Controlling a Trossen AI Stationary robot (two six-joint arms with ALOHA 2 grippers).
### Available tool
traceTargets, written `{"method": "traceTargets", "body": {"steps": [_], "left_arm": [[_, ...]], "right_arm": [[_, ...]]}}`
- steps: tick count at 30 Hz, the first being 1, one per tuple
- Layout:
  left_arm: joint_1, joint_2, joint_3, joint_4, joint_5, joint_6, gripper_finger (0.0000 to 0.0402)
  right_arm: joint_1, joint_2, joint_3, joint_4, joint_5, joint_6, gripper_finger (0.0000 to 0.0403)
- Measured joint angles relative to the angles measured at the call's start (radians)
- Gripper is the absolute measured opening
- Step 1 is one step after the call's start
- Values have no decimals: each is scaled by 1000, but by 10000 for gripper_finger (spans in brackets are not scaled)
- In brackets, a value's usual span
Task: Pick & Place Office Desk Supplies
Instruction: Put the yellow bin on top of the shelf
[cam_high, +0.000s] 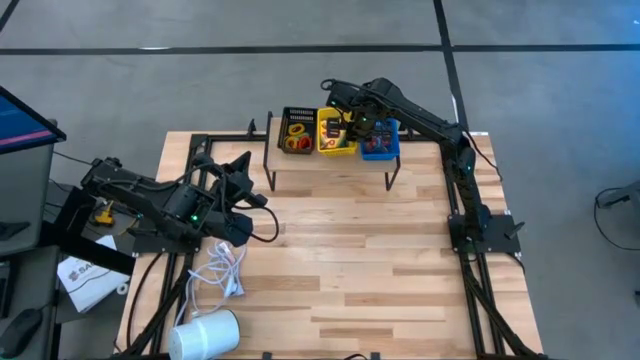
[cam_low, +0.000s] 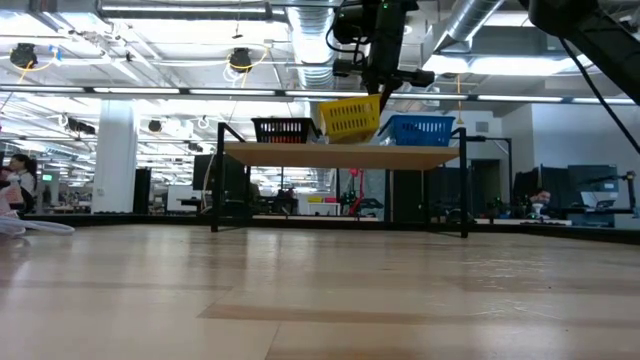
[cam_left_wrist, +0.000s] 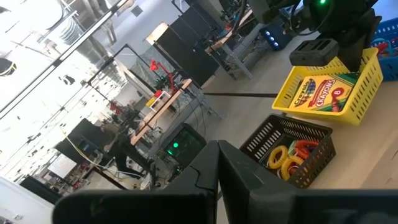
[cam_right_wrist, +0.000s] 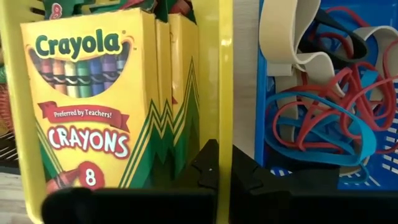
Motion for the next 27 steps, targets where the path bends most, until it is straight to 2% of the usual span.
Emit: {"method": "traceTargets", "body": {"steps": [7, 16, 27], "left_arm": [[0, 0, 0, 0, 0, 0, 2], [0, 0, 0, 0, 0, 0, 2], [0, 0, 0, 0, 0, 0, 2]], "right_arm": [[1, 5, 1, 8, 0, -1, 0], [4, 81, 1, 78, -39, -52, 0], [-3, 74, 2, 25, -14, -46, 0]]}}
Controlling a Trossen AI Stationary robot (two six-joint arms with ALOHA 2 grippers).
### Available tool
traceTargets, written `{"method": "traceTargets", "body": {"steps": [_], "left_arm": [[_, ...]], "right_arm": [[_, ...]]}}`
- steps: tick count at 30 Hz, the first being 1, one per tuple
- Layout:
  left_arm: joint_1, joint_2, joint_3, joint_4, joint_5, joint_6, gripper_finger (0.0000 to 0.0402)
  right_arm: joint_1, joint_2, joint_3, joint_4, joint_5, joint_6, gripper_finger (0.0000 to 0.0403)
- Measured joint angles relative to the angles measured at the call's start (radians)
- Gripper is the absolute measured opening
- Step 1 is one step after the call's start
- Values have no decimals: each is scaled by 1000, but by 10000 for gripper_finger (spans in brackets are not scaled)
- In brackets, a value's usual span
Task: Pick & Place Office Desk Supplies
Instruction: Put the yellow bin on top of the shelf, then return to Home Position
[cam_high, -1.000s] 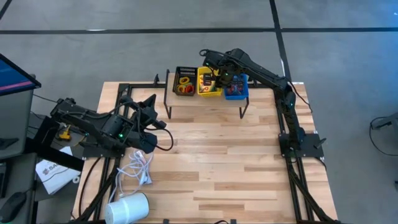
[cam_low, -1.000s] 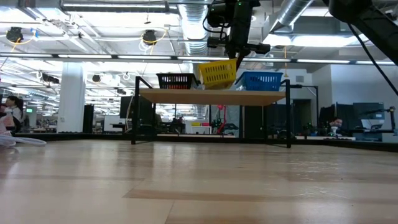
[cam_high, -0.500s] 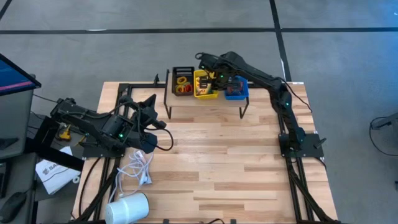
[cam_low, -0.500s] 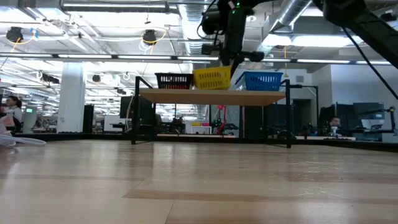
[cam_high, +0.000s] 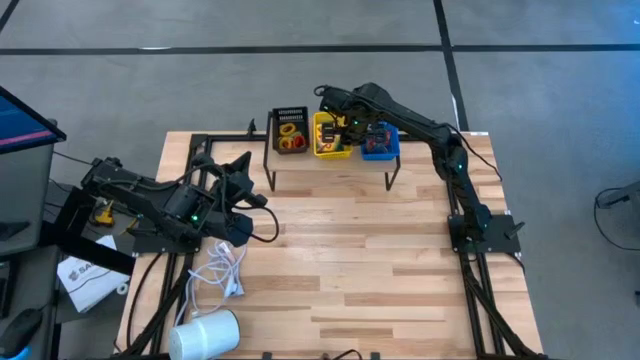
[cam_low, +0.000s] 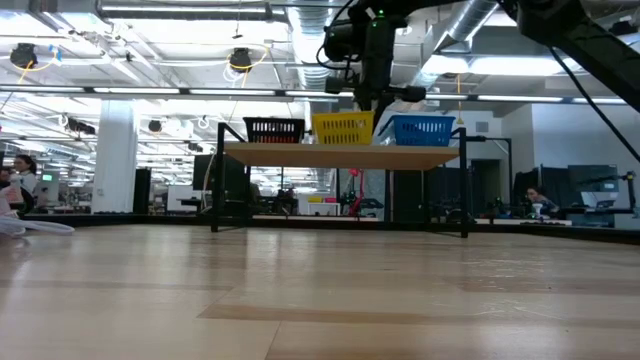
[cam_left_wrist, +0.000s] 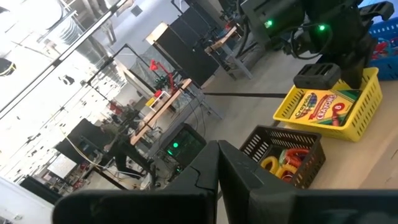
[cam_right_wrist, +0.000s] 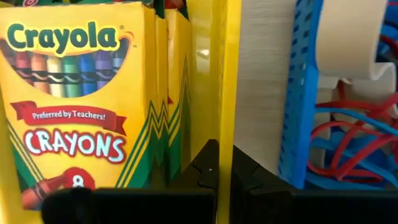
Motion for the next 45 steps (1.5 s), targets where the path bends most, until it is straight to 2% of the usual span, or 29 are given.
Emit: {"method": "traceTargets", "body": {"steps": [4, 16, 23, 30, 35, 39, 42, 45], "left_arm": [[0, 0, 0, 0, 0, 0, 2], [0, 0, 0, 0, 0, 0, 2], [0, 0, 0, 0, 0, 0, 2], [0, 0, 0, 6, 0, 47, 2], [1, -16, 0, 52, -1, 100, 2], [1, -45, 0, 122, -1, 157, 2], [1, -67, 0, 190, -1, 241, 2], [-16, -98, 0, 192, 0, 332, 2]], "right_arm": [[0, 1, 0, 2, 5, -6, 6], [-7, 3, 0, -1, 5, -33, 56], [-18, 4, 22, 9, -1, -86, 61], [-51, -83, 23, 97, -56, -147, 61], [-63, -163, 23, 171, -61, -239, 61], [-78, -238, 23, 339, -60, -318, 61], [-77, -303, 23, 466, -77, -443, 61], [-8, -381, 23, 456, -79, -636, 61]]}}
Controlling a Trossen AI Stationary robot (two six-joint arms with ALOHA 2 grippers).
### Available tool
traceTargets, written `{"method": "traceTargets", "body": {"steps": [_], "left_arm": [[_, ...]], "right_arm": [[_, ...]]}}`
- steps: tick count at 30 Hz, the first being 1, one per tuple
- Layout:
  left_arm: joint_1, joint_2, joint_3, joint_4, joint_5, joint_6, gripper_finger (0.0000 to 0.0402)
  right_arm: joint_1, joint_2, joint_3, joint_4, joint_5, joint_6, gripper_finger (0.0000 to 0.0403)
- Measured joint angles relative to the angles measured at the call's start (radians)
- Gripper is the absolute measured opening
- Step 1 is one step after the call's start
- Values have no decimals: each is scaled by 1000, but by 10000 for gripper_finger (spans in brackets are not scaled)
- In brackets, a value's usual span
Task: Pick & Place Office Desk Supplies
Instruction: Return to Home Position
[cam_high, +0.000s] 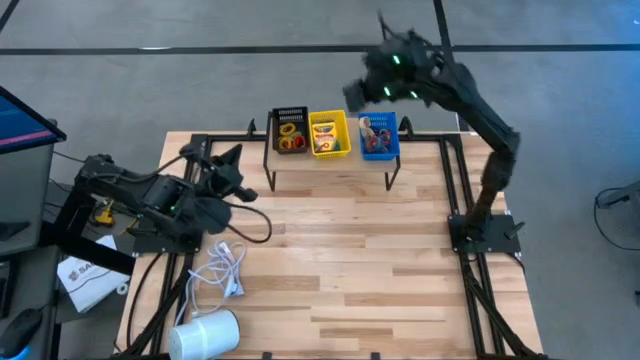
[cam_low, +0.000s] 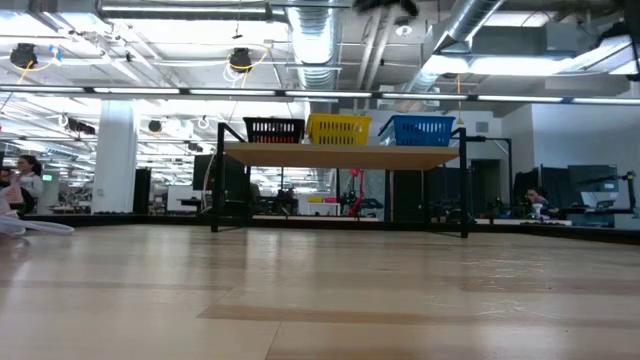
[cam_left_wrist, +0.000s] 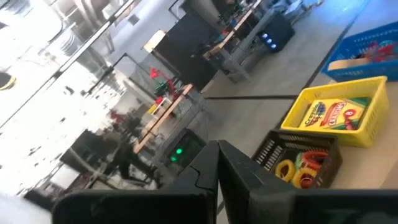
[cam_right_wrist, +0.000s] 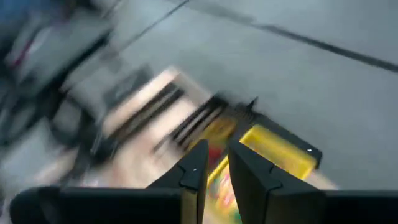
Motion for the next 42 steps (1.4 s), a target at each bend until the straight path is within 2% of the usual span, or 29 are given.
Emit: {"method": "traceTargets", "body": {"steps": [3, 5, 8, 9, 11, 13, 15, 18, 20, 22, 24, 26, 29, 31, 33, 37, 39, 42], "left_arm": [[-26, -26, 0, -8, 57, 33, 2], [-50, -35, 0, -23, 137, 49, 2], [-95, -66, -25, -54, 322, -92, 2], [-119, -83, -49, -54, 403, -108, 2], [-174, -115, -114, -53, 539, -102, 2], [-233, -157, -199, 15, 576, -107, 2], [-309, -225, -292, 88, 578, -107, 2], [-427, -332, -431, 198, 629, -102, 2], [-483, -397, -516, 270, 688, -99, 2], [-518, -462, -584, 336, 759, -96, 2], [-527, -517, -651, 375, 874, -95, 2], [-516, -554, -712, 413, 983, -92, 2], [-469, -586, -800, 509, 1064, -66, 2], [-417, -588, -860, 641, 1128, -14, 2], [-348, -575, -912, 747, 1236, 27, 2], [-196, -548, -975, 854, 1436, 39, 2], [-113, -523, -1000, 924, 1499, 58, 2], [5, -483, -1021, 995, 1652, 88, 2]], "right_arm": [[87, -73, 0, -158, -11, -138, 61], [142, -124, 0, -315, 24, -131, 61], [270, -213, -36, -509, 222, -20, 61], [335, -254, -83, -483, 288, 14, 61], [477, -369, -230, -450, 333, 23, 61], [635, -482, -369, -370, 388, 68, 61], [799, -597, -551, -377, 495, 244, 61], [1032, -759, -840, -276, 621, 474, 61], [1156, -847, -1024, -151, 651, 545, 61], [1246, -922, -1190, -18, 644, 546, 61], [1309, -977, -1327, 107, 634, 513, 61], [1343, -1015, -1445, 219, 623, 467, 61], [1357, -1057, -1584, 377, 600, 383, 61], [1339, -1088, -1660, 476, 600, 324, 61], [1299, -1111, -1724, 578, 586, 239, 61], [1160, -1163, -1821, 752, 471, 61, 61], [1061, -1191, -1850, 816, 384, -30, 61], [895, -1229, -1882, 882, 206, -120, 61]]}}
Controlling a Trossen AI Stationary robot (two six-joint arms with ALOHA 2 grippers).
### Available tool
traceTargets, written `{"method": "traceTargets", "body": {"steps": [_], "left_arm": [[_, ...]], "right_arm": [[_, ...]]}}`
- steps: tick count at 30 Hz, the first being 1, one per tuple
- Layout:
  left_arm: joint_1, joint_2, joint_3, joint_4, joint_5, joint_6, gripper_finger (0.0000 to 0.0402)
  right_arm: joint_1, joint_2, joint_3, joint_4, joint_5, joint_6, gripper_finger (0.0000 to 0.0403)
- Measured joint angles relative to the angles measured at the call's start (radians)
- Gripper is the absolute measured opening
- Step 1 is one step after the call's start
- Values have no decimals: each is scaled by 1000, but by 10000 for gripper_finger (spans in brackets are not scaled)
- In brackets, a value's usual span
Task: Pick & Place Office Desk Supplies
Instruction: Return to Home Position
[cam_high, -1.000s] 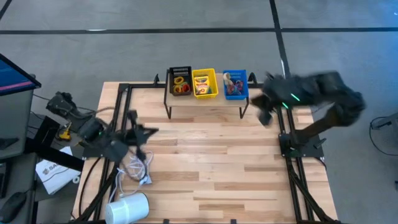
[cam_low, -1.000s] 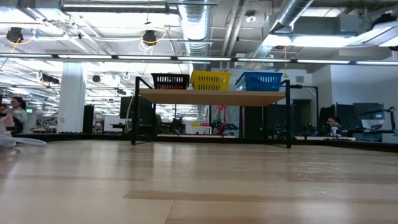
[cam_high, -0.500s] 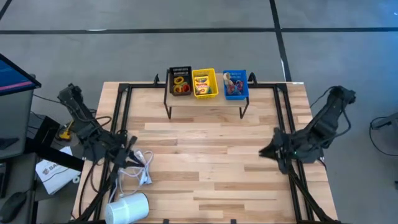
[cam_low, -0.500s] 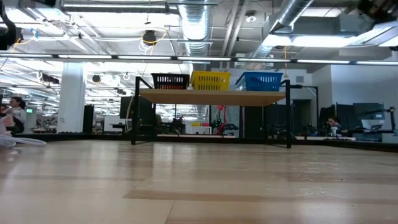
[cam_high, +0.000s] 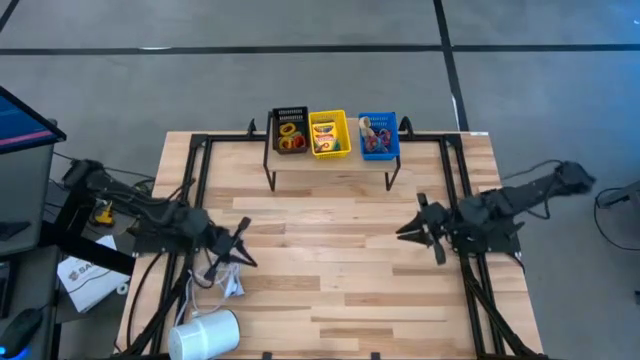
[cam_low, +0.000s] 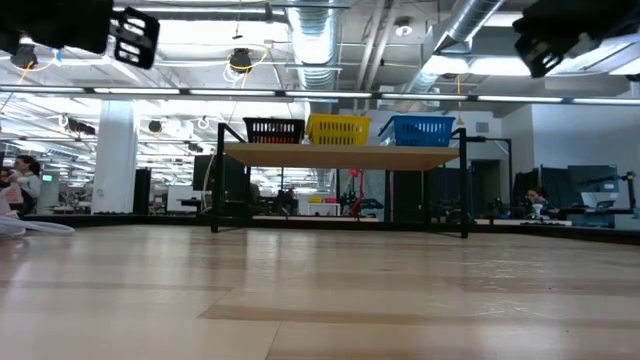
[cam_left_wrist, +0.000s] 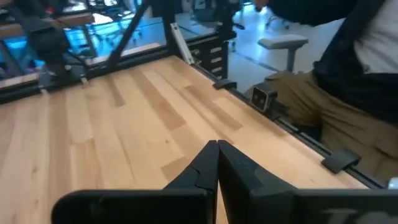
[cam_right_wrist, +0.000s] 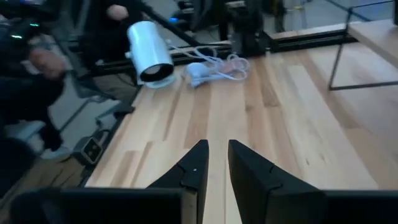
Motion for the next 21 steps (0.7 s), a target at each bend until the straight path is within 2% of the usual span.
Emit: {"method": "traceTargets", "body": {"steps": [3, 6, 10, 16, 19, 21], "left_arm": [[83, 30, 2, -44, 80, 5, 2], [116, 29, -14, -127, 83, 0, 2], [103, -56, -125, -49, 85, -15, 2], [100, -326, -305, -14, 57, -84, 2], [99, -429, -304, -83, 30, -78, 2], [97, -451, -304, -86, 19, -46, 2]], "right_arm": [[-153, -49, -28, 7, -175, -26, 61], [-259, -112, -82, 3, -256, -29, 61], [-326, -275, -193, 30, -289, -8, 61], [-341, -561, -352, 90, -321, 47, 61], [-343, -575, -414, 104, -318, 51, 61], [-351, -558, -437, 159, -310, 50, 61]]}}
